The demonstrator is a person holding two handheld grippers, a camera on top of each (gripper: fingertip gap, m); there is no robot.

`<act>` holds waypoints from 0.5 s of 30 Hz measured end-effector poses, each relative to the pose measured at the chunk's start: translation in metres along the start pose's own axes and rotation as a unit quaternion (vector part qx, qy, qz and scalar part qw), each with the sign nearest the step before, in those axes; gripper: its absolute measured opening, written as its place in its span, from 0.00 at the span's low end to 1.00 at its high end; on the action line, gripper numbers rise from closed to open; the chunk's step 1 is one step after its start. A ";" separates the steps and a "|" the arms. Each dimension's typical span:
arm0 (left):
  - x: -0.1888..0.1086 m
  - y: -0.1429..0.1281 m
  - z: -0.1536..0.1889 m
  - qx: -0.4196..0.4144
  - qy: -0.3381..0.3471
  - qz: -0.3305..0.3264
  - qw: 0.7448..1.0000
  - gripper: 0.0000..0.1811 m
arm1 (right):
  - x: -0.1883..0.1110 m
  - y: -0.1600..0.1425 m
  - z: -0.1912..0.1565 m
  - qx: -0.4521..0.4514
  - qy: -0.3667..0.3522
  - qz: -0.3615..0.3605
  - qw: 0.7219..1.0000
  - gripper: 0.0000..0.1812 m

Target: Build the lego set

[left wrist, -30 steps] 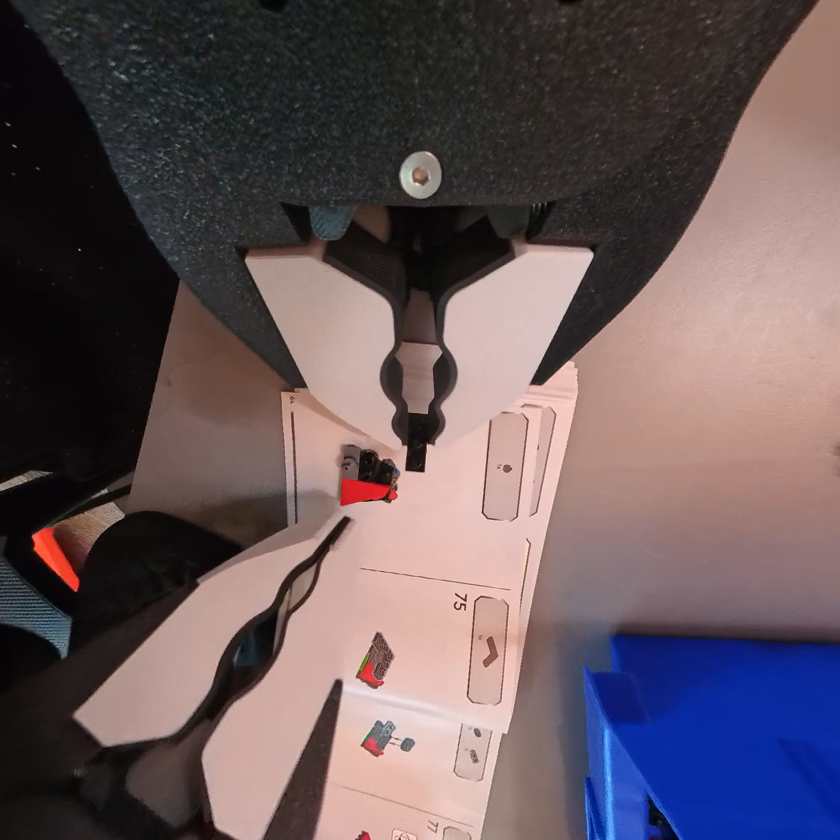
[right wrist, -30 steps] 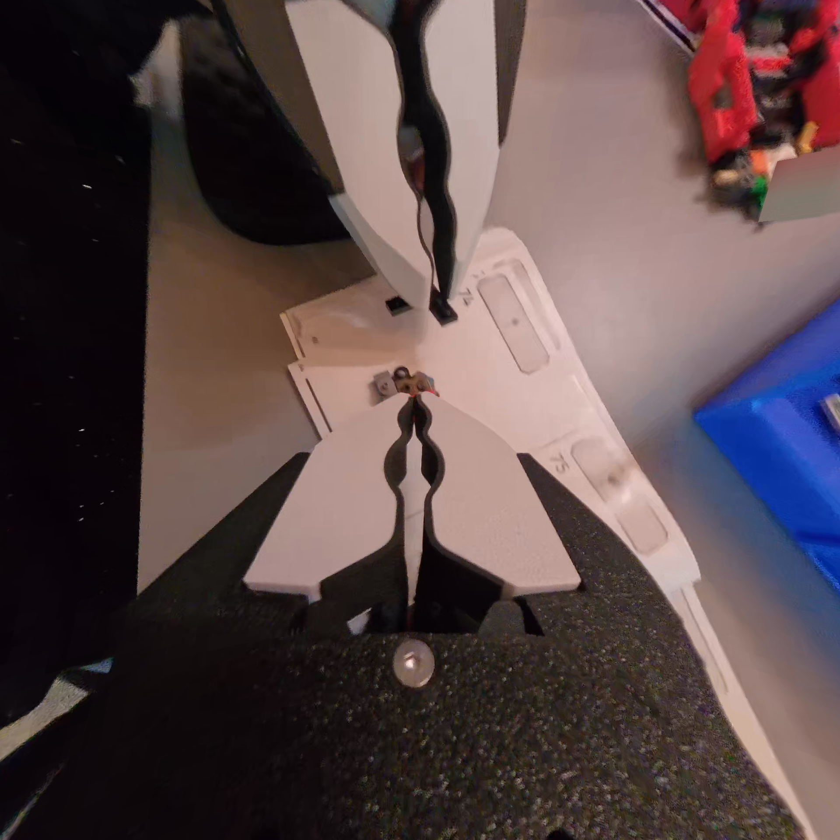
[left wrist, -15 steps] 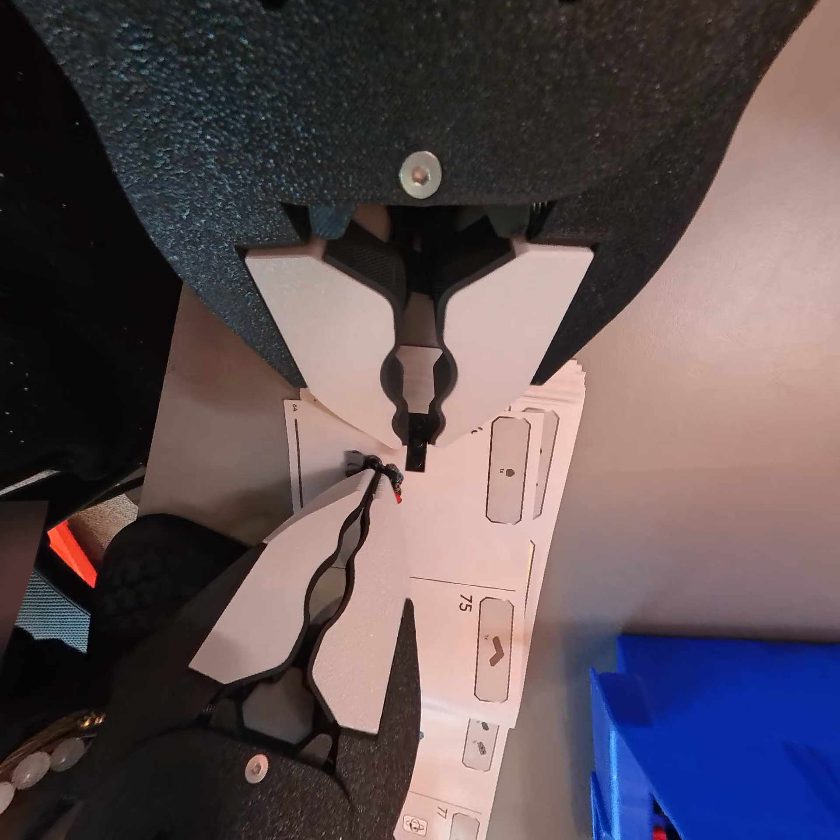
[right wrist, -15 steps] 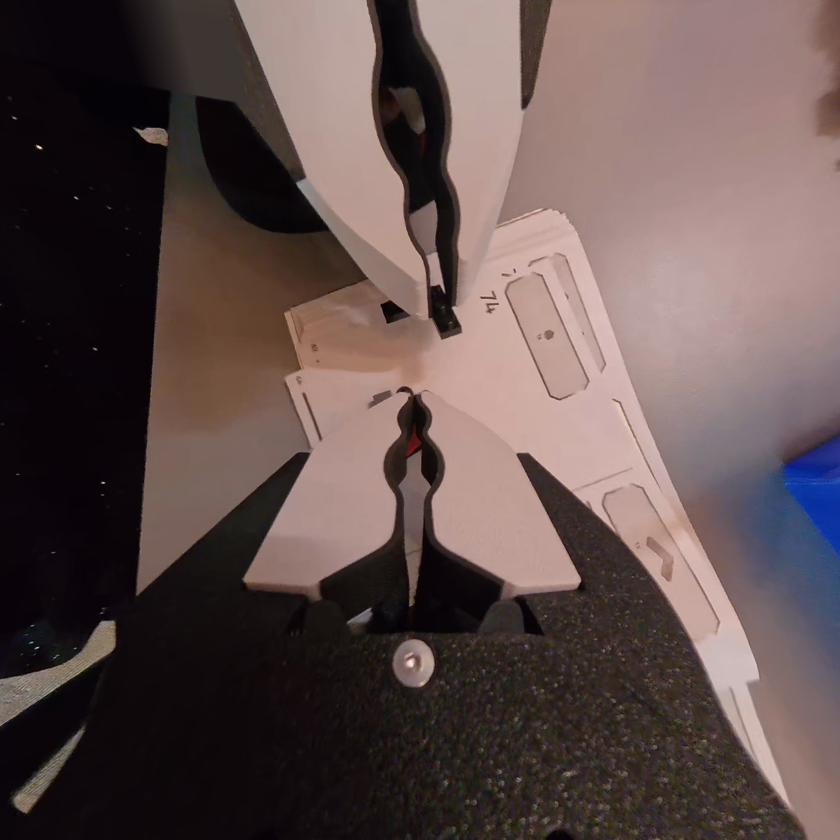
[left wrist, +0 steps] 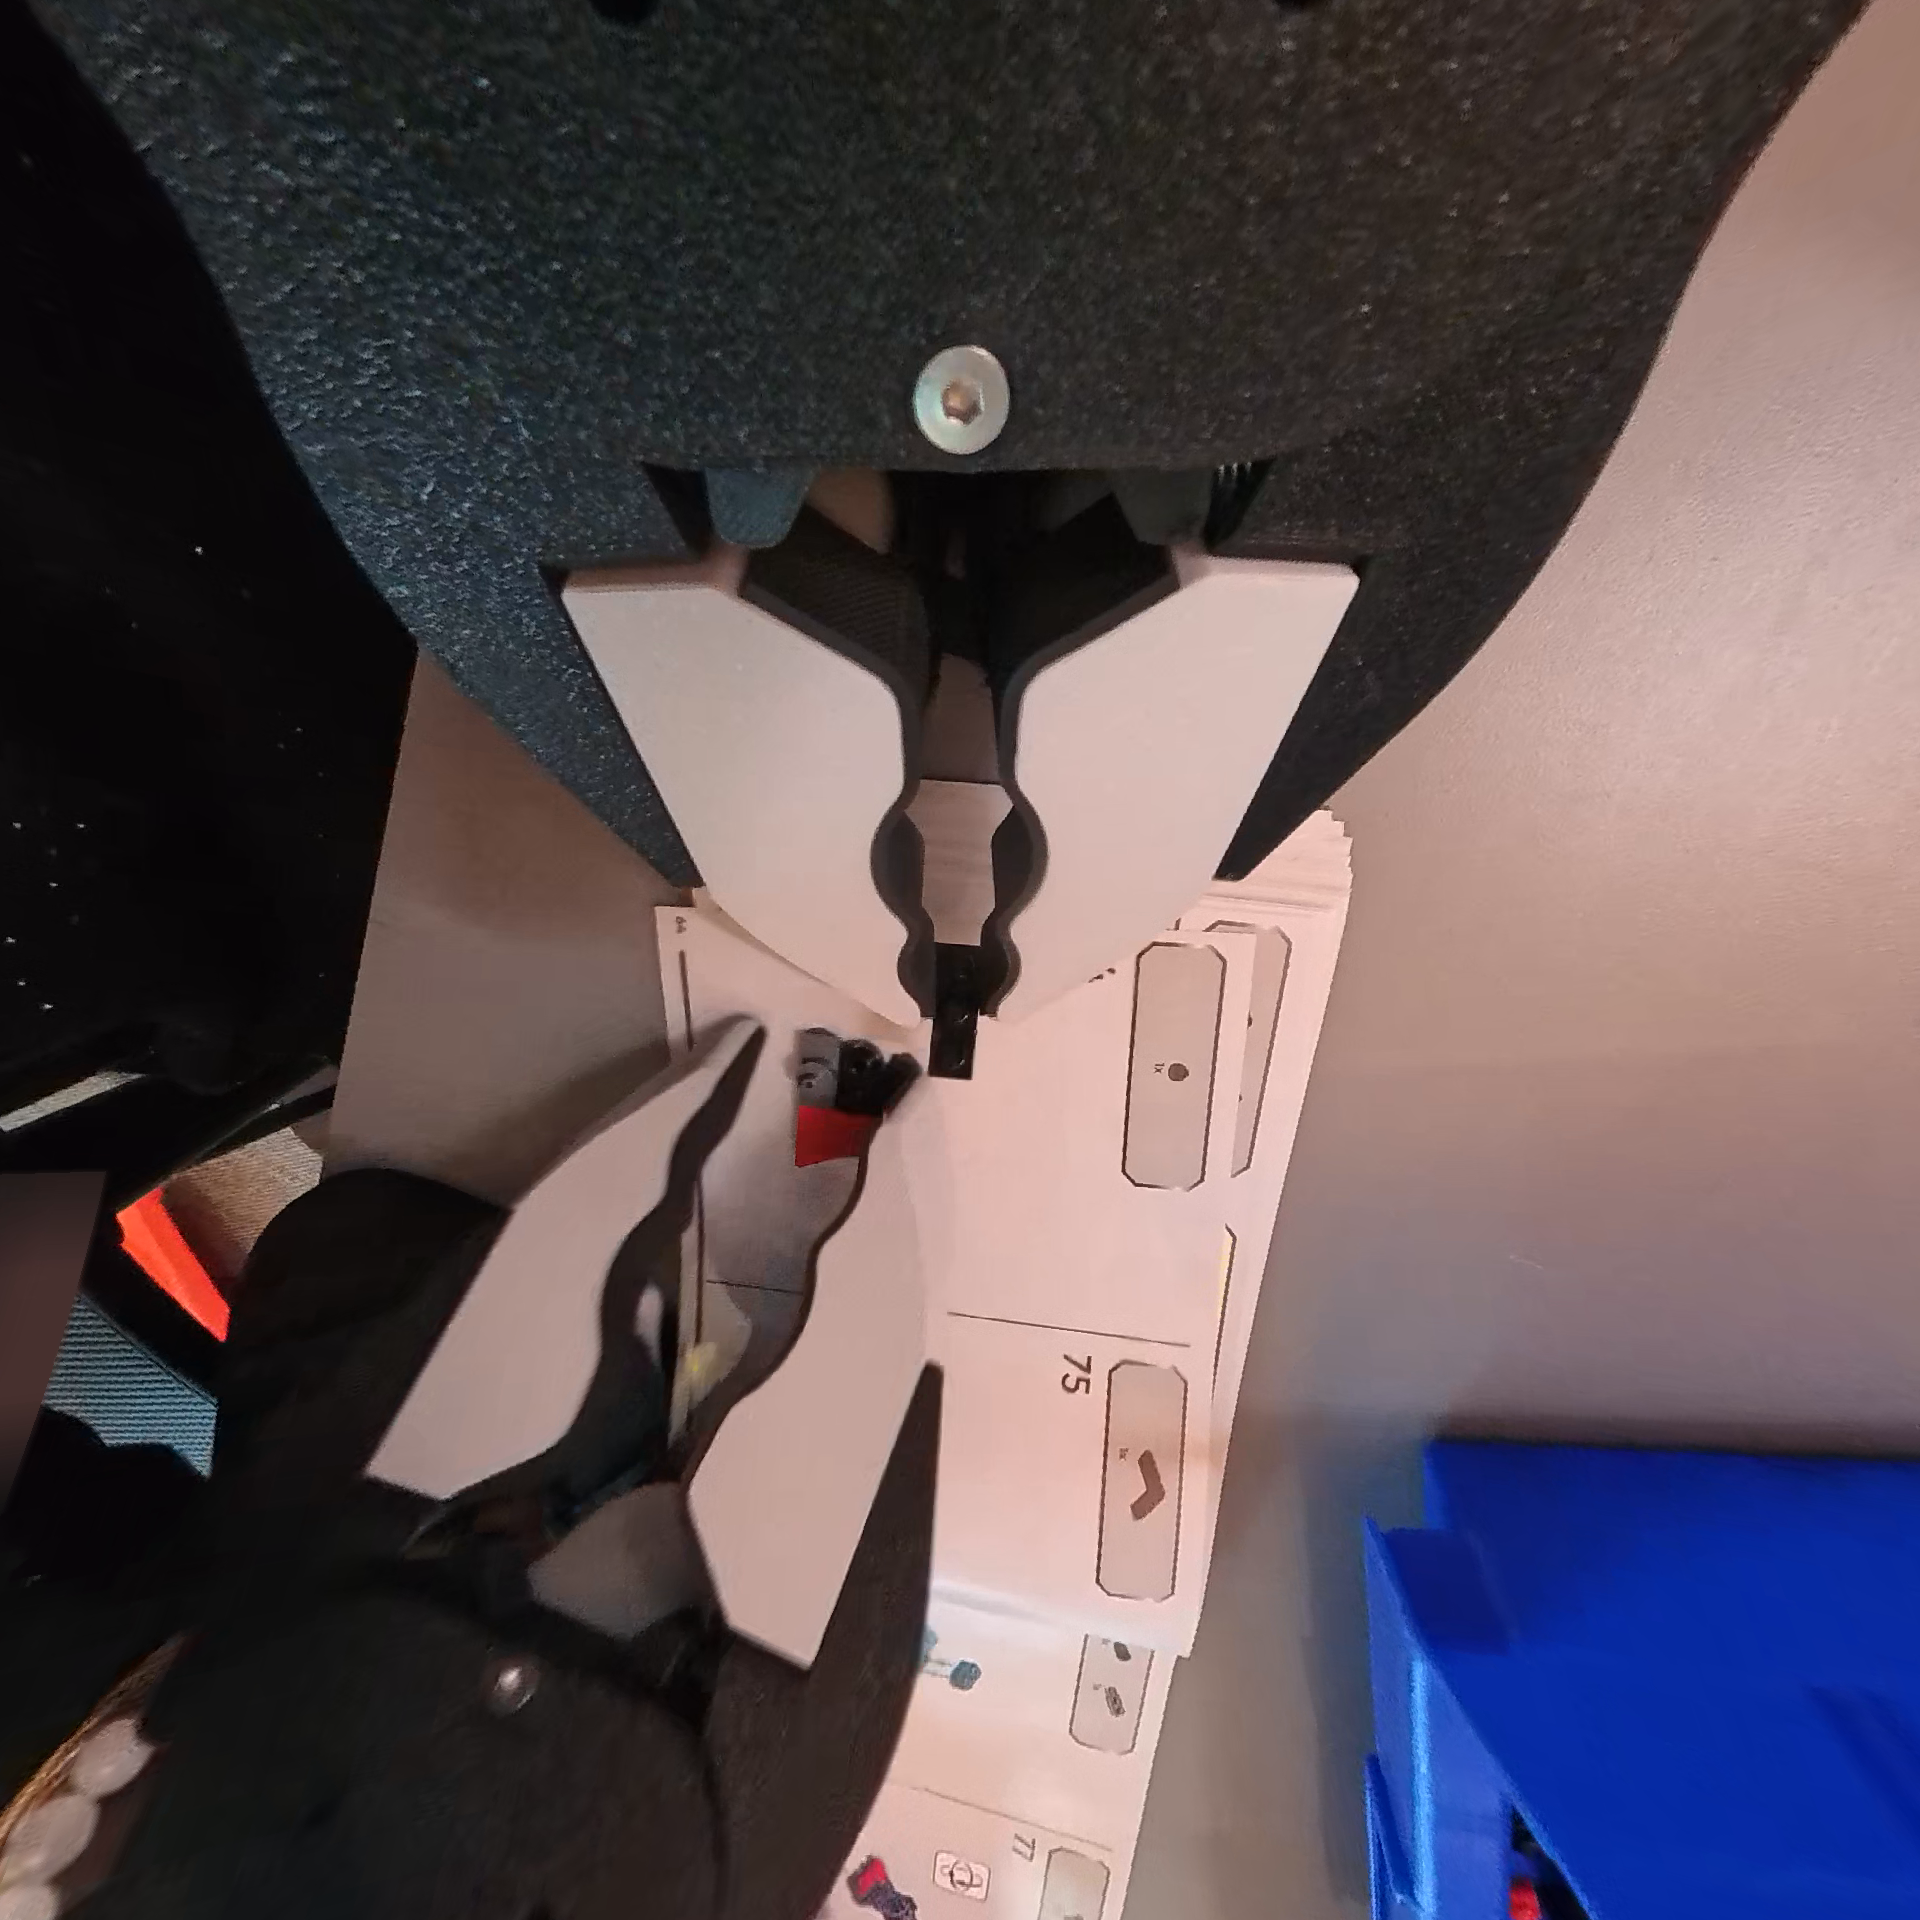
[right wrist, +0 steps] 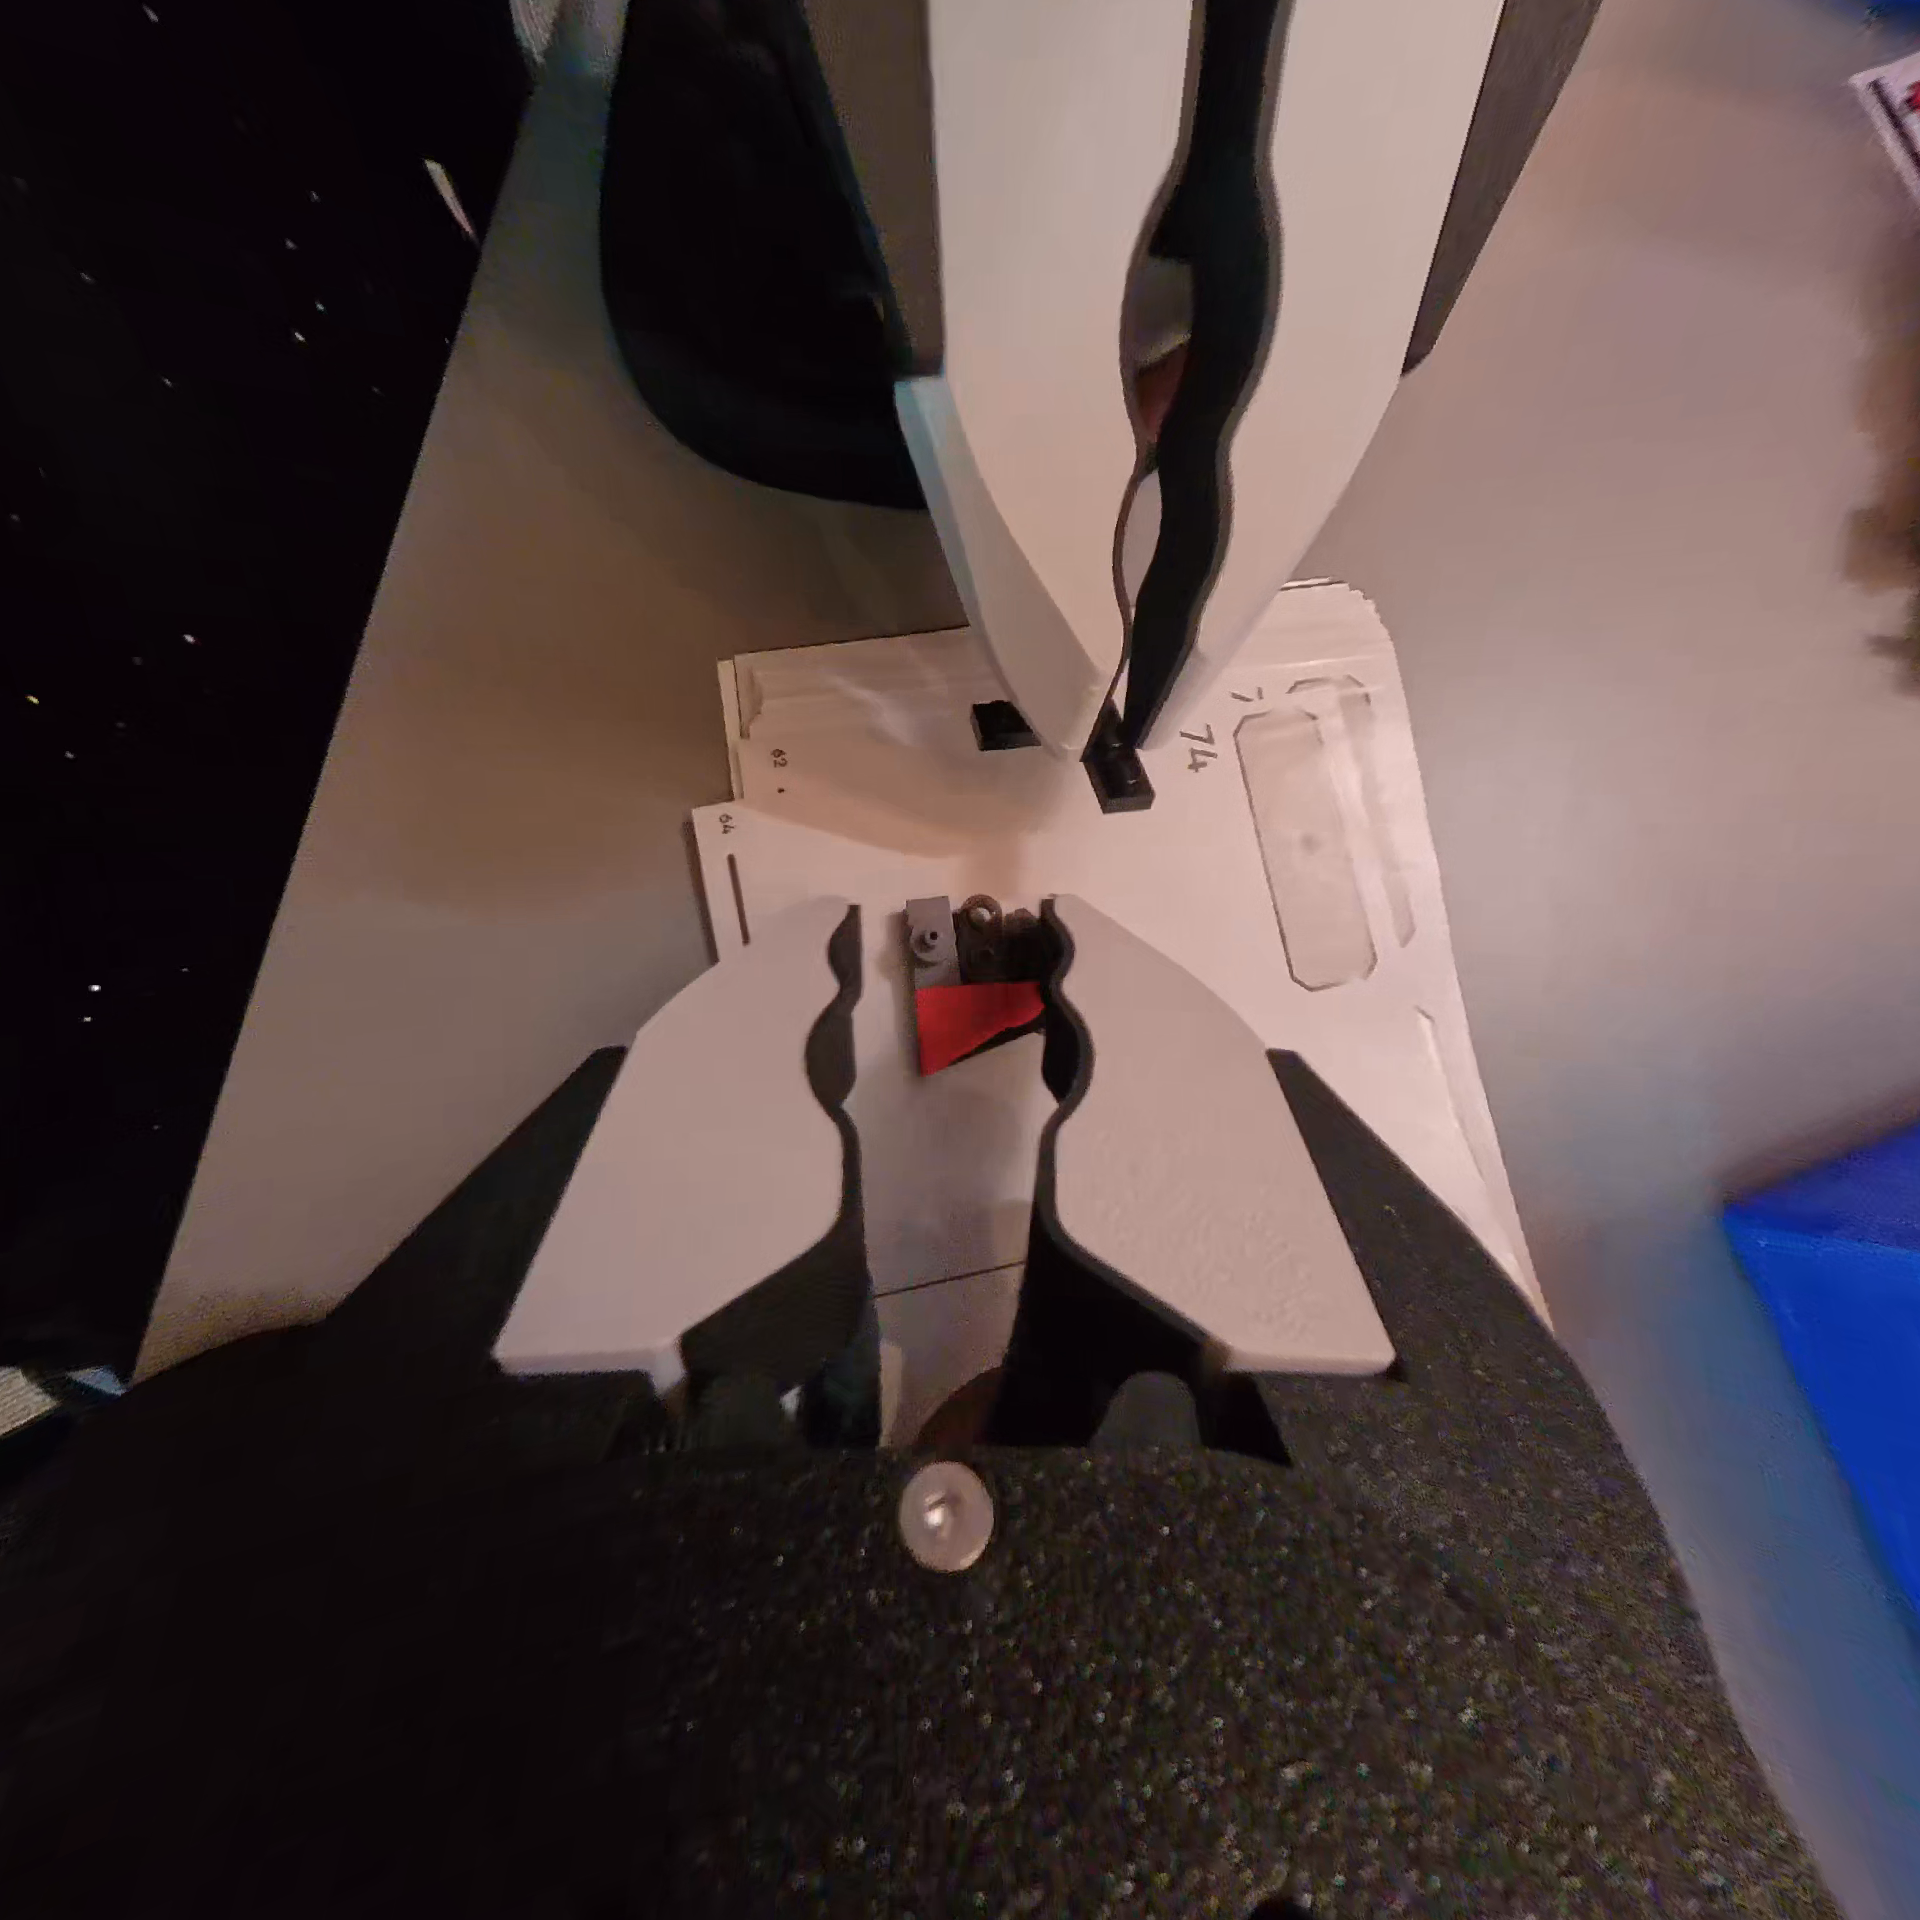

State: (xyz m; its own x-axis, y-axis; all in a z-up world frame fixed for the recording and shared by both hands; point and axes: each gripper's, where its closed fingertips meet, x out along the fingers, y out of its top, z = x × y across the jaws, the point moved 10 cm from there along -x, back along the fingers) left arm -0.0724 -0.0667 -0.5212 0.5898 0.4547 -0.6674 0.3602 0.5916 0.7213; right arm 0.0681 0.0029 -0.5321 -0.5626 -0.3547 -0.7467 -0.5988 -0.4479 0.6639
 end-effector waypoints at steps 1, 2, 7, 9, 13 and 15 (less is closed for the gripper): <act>0.000 0.000 0.000 0.001 0.001 0.000 1.000 0.04 | 0.002 -0.001 0.001 -0.001 0.001 -0.003 1.000 0.16; -0.001 0.000 0.000 0.002 0.001 0.000 1.000 0.04 | 0.002 -0.001 0.001 -0.002 0.001 0.000 1.000 0.15; -0.002 -0.003 -0.003 -0.006 -0.001 0.002 1.000 0.04 | 0.003 -0.004 0.000 0.006 0.001 0.012 1.000 0.10; -0.002 -0.003 -0.003 -0.004 -0.004 0.001 1.000 0.04 | 0.003 -0.004 0.000 0.006 0.000 0.013 1.000 0.10; -0.001 -0.003 -0.002 -0.001 -0.006 -0.002 1.000 0.04 | 0.003 -0.005 0.000 0.010 -0.001 0.017 1.000 0.09; -0.001 -0.003 -0.003 -0.002 -0.006 -0.001 1.000 0.04 | 0.003 -0.005 0.000 0.009 -0.002 0.018 1.000 0.09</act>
State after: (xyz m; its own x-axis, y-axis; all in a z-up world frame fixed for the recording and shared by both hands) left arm -0.0758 -0.0669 -0.5228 0.5979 0.4451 -0.6666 0.3584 0.5954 0.7191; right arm 0.0692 0.0037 -0.5378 -0.5862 -0.3676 -0.7219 -0.5886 -0.4190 0.6913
